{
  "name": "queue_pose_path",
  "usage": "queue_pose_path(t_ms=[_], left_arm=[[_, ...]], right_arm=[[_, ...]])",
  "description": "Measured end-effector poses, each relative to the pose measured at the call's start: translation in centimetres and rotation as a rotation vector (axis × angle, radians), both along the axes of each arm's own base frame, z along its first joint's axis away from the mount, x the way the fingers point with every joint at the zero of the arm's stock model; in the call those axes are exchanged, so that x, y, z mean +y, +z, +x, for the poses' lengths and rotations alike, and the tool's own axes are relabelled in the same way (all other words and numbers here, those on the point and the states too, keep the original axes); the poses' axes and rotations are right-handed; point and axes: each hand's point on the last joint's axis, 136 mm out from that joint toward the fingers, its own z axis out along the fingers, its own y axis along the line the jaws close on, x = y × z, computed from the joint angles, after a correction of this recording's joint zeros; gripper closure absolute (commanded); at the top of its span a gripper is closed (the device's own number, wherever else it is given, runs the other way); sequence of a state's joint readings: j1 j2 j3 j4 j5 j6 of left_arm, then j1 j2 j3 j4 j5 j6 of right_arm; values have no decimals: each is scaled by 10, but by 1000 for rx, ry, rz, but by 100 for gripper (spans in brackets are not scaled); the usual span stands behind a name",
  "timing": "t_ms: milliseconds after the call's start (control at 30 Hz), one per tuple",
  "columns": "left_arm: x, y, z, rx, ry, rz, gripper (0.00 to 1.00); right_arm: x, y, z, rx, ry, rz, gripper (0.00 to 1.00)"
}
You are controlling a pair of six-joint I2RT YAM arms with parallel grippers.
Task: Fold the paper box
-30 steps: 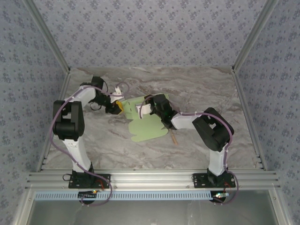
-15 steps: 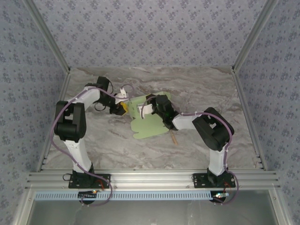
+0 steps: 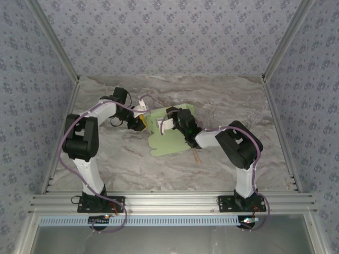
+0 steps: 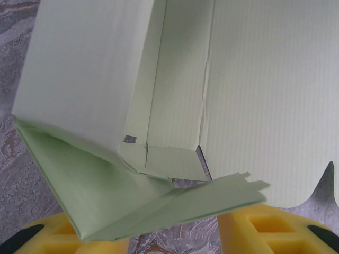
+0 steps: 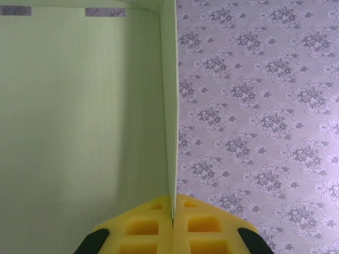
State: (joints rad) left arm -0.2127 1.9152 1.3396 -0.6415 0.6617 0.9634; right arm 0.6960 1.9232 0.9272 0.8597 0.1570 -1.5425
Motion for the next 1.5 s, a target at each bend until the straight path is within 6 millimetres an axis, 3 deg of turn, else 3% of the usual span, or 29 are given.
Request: queue_pose_path(t_ms=[1033, 1500], left_arm=[[-3, 1, 26, 85, 410, 8, 57], [1, 3, 36, -7, 425, 47, 51]], right_arm=[[-2, 10, -6, -72, -31, 32, 100], [-14, 5, -10, 81, -54, 70, 100]])
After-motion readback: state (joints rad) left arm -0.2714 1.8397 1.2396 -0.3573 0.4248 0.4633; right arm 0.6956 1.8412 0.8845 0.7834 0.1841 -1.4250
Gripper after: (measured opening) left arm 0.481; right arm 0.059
